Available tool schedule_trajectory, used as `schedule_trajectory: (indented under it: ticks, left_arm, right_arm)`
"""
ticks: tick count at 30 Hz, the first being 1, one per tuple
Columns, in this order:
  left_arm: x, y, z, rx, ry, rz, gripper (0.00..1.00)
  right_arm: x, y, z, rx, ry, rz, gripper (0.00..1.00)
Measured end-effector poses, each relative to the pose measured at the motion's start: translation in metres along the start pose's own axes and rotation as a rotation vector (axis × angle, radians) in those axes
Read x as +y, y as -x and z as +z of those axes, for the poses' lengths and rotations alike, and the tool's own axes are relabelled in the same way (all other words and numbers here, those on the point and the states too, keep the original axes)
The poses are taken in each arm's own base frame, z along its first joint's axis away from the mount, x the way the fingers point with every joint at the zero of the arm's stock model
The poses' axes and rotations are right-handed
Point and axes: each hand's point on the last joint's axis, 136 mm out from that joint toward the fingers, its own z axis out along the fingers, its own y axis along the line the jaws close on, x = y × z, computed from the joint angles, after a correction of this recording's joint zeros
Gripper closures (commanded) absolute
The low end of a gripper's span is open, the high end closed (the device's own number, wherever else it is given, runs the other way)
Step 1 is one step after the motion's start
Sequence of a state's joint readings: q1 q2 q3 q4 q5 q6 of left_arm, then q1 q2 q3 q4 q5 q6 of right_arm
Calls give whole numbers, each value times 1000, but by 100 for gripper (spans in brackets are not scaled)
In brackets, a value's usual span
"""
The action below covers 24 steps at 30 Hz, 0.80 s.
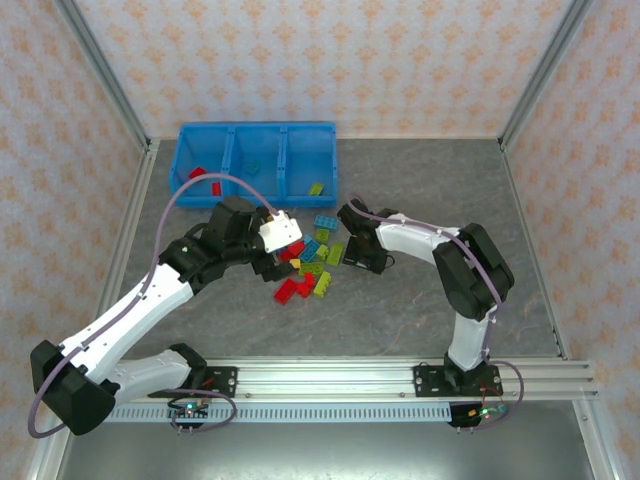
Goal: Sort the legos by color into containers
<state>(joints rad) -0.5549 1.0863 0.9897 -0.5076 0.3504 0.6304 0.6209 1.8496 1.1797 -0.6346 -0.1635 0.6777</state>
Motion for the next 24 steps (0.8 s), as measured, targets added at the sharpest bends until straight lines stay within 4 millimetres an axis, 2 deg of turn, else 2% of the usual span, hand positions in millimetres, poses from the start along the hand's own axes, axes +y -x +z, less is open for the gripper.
schedule_trajectory:
  ticks: [7,9,12,13,16,19,21,24]
  left_arm:
    - [3,-2,0,9,15,0,0]
    - [3,-2,0,10,17,0,0]
    - [5,-4,1,18,29,-1,0]
    - [6,-4,1,21,36,-1,0]
    - [9,-4,1,24,53,-3,0]
    - [12,-4,0,23,69,-4,0]
    - [13,-3,0,20,71,-8,0]
    - [13,-3,0,20,72,-8,0]
  right_arm:
    - [4,5,-2,-31,28,-19,76]
    - [5,6,-10,-49,43,-25,79]
    - [11,14,-34,-104,95,-40,79]
    - [14,17,-44,-130,115,-47,75]
    - [19,28,-68,-204,139,-89,50]
    - [23,45,-80,-274,109,-183,27]
    - [26,56,-81,-301,67,-267,22]
    - [29,70,-66,-296,8,-387,20]
